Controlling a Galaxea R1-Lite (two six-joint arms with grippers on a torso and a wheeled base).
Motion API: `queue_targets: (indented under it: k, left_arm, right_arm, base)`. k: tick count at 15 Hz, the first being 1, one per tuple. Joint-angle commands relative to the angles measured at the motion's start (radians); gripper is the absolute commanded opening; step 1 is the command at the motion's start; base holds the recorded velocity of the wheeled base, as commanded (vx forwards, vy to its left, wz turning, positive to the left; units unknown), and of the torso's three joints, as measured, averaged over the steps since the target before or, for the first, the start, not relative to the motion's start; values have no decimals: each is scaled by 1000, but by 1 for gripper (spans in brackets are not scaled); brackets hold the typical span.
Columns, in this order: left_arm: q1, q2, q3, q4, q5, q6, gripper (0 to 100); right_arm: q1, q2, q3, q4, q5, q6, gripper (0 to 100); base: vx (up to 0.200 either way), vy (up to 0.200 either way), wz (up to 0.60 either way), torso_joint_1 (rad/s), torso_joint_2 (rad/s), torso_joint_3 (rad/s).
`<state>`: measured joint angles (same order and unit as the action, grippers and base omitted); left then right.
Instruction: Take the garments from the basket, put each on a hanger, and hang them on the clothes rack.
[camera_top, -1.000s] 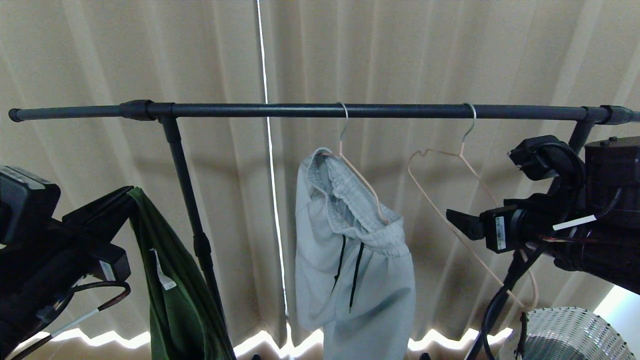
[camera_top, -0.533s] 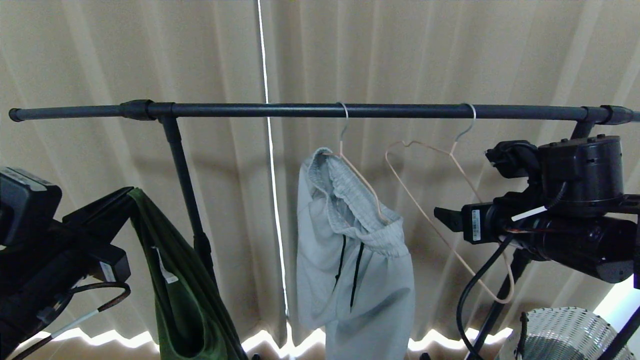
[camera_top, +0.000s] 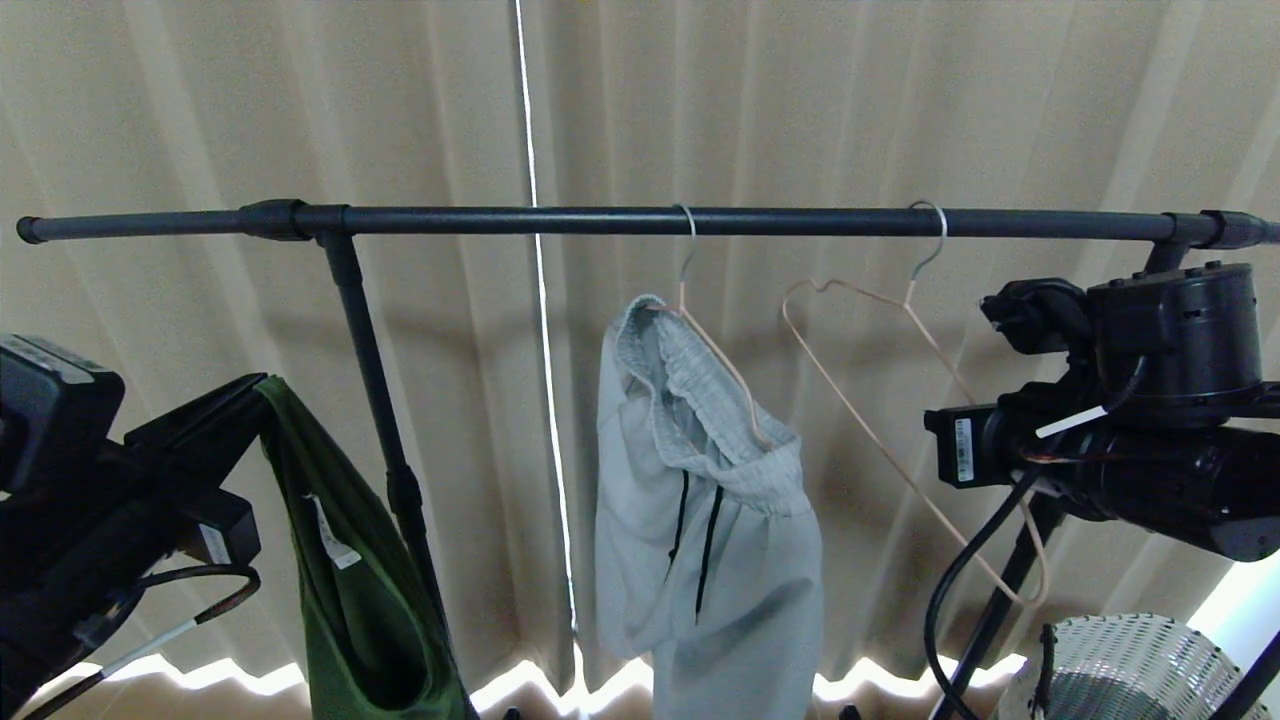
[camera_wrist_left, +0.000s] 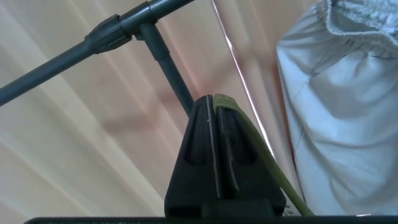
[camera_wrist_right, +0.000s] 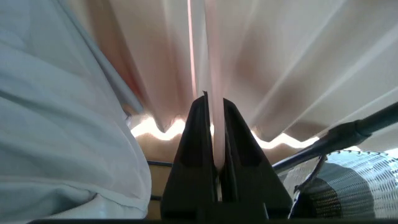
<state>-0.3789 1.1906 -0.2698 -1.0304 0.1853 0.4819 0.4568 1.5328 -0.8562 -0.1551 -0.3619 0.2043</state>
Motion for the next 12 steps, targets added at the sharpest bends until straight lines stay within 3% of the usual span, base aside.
queue_targets:
  k: [1,6,10,12]
  left_arm:
    - [0,0,0,0,0,0,0]
    - [0,0,1,0,0,12,0]
    - [-20,1,-5,0,2,27,0]
    - [-20,1,-3,0,5,55,0]
  right_arm:
    - [0,-33,-1,-1,1,0,0]
    - [0,-132,5,-1,21,0,0]
    - [0,-246,86,6,23,0,0]
    - [0,-275,111,6,23,-2,0]
  base:
    - [0,0,0,0,0,0]
    - [0,0,0,0,0,0]
    - [0,0,0,0,0,0]
    - [-200,0,0,2,5,0]
